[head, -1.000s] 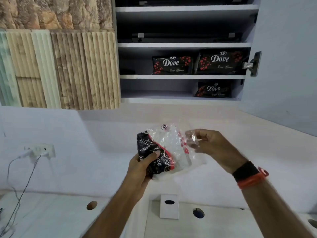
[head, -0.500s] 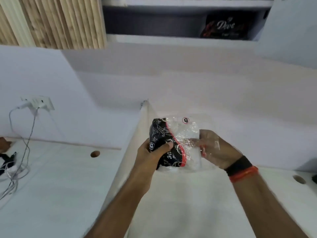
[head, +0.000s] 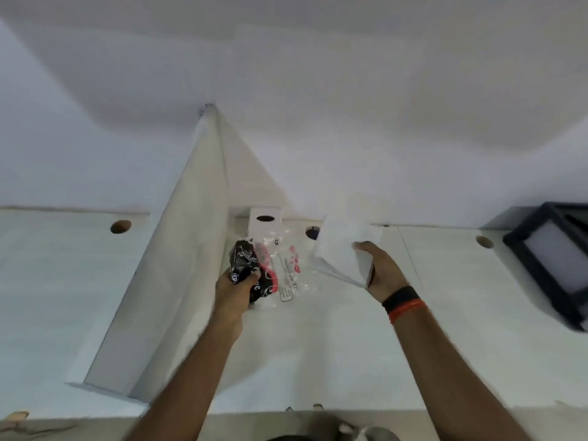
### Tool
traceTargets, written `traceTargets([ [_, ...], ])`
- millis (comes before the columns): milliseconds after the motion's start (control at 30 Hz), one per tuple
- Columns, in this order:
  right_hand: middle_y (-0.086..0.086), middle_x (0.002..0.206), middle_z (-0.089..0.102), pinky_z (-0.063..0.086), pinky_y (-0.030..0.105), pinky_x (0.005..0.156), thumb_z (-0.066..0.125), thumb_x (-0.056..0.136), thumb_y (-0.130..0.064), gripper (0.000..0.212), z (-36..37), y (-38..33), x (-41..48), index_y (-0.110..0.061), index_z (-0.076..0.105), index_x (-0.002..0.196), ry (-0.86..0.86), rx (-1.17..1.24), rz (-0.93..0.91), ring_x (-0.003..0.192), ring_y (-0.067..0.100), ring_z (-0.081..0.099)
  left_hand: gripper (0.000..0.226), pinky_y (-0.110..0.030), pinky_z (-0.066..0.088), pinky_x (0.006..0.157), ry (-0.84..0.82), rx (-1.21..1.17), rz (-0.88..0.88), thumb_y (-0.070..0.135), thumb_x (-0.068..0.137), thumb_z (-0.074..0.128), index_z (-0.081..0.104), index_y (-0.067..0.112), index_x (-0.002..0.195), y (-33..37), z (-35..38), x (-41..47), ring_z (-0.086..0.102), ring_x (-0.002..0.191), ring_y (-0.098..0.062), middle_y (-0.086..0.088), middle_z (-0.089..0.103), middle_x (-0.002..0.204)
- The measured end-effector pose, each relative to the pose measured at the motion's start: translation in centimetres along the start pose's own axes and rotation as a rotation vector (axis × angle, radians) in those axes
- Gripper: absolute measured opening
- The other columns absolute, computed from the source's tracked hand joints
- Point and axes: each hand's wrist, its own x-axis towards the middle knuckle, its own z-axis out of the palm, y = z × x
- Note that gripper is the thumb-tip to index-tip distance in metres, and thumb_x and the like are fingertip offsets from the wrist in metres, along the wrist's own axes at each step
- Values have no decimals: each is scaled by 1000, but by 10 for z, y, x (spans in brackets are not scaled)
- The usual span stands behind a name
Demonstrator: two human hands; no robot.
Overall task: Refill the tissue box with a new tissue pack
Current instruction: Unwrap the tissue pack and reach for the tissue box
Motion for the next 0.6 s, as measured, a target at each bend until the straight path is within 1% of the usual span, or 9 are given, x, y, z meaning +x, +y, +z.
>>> traceTargets([
  [67,13,130,67,55,43,92,66,89,-19,41,-11,15,-4,-8,64,129,18,103,30,116,32,63,30,-26,45,53,28,59,-48,8,87,71,67,10,116,-25,-9,11,66,75,-25,-16,73,100],
  [133,12,121,71,60,37,73,62,92,-15,35,-16,28,-10,-9,64,126,-2,195,71,104,31,69,27,-25,45,54,22,135,-91,7,86,71,67,11,112,-49,-16,20,66,77,-26,-17,73,101],
  [167,12,117,72,61,36,69,61,93,-14,32,-17,35,-13,-9,64,124,-33,238,91,100,31,71,27,-24,43,53,6,180,-117,6,85,71,67,10,112,-60,-17,23,66,75,-26,-17,73,99],
  [233,13,122,71,61,38,75,60,93,-13,34,-16,51,-16,-8,63,126,-68,269,139,104,33,71,29,-20,41,46,-46,262,-175,7,85,72,67,9,113,-81,-19,28,65,68,-22,-15,72,95],
  [300,14,131,67,58,42,87,62,92,-13,42,-14,69,-16,-7,60,133,-85,251,199,116,34,66,30,-18,39,42,-92,300,-244,9,84,72,67,7,114,-103,-18,32,65,65,-21,-16,72,94],
  [367,14,134,65,53,47,97,62,93,-12,44,-14,88,-15,-5,59,136,-113,216,285,121,35,63,33,-22,42,50,-126,280,-336,12,84,73,68,6,116,-126,-18,35,66,71,-26,-21,74,100],
  [467,17,131,67,49,54,103,63,91,-14,34,-17,120,-13,-3,65,123,-177,93,414,117,37,66,45,-36,50,72,-182,261,-454,23,72,81,71,9,113,-157,-20,39,70,88,-33,-17,77,100],
  [533,20,132,65,48,55,104,69,87,-19,39,-19,144,-12,-4,65,123,-181,-88,458,117,39,64,54,-43,56,80,-199,247,-507,29,62,84,72,10,111,-175,-22,43,69,79,-28,-13,75,90],
  [600,22,130,66,53,54,96,71,86,-19,45,-24,171,-10,-3,63,127,-150,-190,514,113,38,65,59,-41,56,78,-205,216,-541,30,58,81,71,10,112,-179,-22,40,67,77,-26,-12,74,91],
])
